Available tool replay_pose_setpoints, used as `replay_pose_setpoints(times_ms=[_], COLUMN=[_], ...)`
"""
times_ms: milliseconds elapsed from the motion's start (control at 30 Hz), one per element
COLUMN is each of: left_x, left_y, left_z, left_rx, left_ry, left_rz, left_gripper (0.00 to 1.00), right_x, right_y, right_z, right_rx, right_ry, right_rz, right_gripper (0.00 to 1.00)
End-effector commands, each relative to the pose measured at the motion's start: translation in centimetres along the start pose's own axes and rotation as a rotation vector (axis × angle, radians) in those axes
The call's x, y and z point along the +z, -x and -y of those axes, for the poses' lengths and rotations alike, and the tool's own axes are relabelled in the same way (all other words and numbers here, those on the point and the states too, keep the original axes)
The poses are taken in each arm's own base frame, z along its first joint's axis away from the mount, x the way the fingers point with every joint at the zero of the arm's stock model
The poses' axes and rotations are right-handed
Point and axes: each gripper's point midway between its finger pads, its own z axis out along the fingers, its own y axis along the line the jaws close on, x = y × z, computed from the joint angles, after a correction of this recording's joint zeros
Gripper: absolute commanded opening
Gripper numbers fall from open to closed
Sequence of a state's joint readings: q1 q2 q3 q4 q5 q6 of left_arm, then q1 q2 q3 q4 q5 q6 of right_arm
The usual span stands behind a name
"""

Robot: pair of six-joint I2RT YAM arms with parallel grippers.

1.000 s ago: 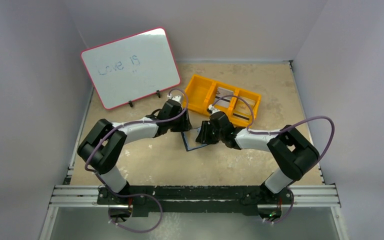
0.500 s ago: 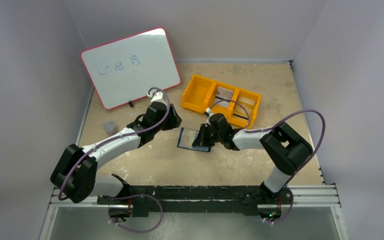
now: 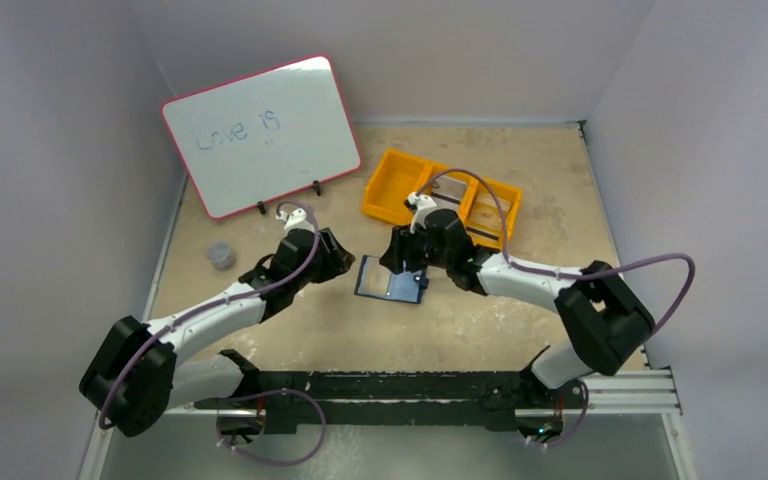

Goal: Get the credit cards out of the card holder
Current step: Remove the credit card from the card holder.

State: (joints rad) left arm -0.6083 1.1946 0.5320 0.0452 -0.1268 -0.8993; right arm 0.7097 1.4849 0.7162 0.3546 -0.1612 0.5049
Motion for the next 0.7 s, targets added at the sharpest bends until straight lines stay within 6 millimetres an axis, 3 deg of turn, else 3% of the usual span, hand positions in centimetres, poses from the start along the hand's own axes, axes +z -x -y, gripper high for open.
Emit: replay_pose_setpoints(times_ms=[0,100,200,233,433,567,667], left_x=[-0.8,-0.7,-0.9,-0.9,-1.0,-0.6,-0.7], left_y=[2.3,1.1,0.2,-0.1,-2.1,-3.3,-2.9], left_z=[2.0,2.2,2.5,2.5,3.3,3.0,2.9], left_rx=[-0.068,-0.088,-0.103,-0.102,-0.084,-0.060,-0.066], left_ry=[-0.073,-0.105,-0.149,-0.153,-0.216,-0.203,-0.191], left_rz=[0.092,0.046,0.021,0.008,-0.079,-0.121,-0.096], left_gripper=[0.50,0.50,0.50,0.50,0.49,0.48,0.47], right_x=[2.3,3.9,4.2,4.3,5.0,5.7,6.2], right_y=[1.8,-0.2,0.2,0.1,1.5,0.6,-0.3], right_z=[2.0,2.6,2.0,1.9,1.7,1.7,1.8], right_rx=[-0.159,-0.108,-0.114,-0.129,-0.263,-0.280,-0.275], right_ry=[-0.021,0.006,0.044,0.057,0.085,0.114,0.135], right_rz=[-0.087,-0.191,-0.171,-0.175,-0.180,-0.238,-0.272], right_gripper=[0.55,0.49,0.65,0.66,0.63,0.58,0.56])
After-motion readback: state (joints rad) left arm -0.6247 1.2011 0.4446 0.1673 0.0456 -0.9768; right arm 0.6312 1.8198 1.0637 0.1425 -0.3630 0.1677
